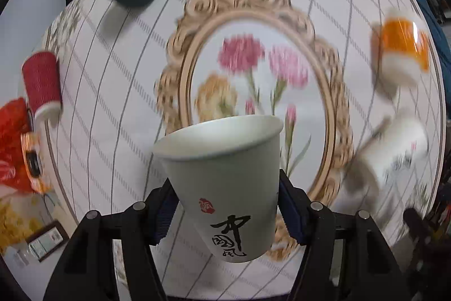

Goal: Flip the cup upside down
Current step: 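Lift the white cup with the left gripper and carry it off the frame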

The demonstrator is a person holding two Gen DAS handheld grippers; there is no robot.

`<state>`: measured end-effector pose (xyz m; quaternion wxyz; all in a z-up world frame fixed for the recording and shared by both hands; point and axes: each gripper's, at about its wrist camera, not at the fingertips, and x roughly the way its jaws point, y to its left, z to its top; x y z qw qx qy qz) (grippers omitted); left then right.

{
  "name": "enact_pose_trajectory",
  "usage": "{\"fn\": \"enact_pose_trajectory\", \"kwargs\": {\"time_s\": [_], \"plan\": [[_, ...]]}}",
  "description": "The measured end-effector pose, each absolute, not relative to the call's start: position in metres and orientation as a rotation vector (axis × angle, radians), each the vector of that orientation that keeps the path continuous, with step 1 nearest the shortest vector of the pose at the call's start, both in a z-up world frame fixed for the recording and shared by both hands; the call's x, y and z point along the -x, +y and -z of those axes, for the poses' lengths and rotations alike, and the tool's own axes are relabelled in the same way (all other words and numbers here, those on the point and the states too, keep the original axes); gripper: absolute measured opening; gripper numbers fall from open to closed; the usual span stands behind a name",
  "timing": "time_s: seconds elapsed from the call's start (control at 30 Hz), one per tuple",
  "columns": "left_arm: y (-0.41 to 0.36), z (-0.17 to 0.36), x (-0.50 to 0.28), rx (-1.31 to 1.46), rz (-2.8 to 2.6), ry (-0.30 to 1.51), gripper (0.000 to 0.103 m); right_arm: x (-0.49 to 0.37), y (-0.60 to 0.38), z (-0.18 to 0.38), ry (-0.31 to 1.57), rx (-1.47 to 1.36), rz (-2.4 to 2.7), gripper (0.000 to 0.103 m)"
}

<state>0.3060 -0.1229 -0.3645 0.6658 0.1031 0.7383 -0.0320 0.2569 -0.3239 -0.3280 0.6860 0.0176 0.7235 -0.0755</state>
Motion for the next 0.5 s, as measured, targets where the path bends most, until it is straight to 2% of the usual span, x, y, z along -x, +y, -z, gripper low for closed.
{"fn": "enact_pose_trajectory", "kwargs": {"time_s": [0.2, 0.5], "plan": [[-0.085, 0.353, -0.251, -0.229, 0.077, 1.670, 0.062, -0.230, -0.292, 0.318, 1.596, -0.038, 0.160, 0.103], [-0.025, 0.359, -0.194, -0.243, 0.109, 1.672, 0.063, -0.158, -0.238, 0.336, 1.614, -0.065, 0.163, 0.103]]}}
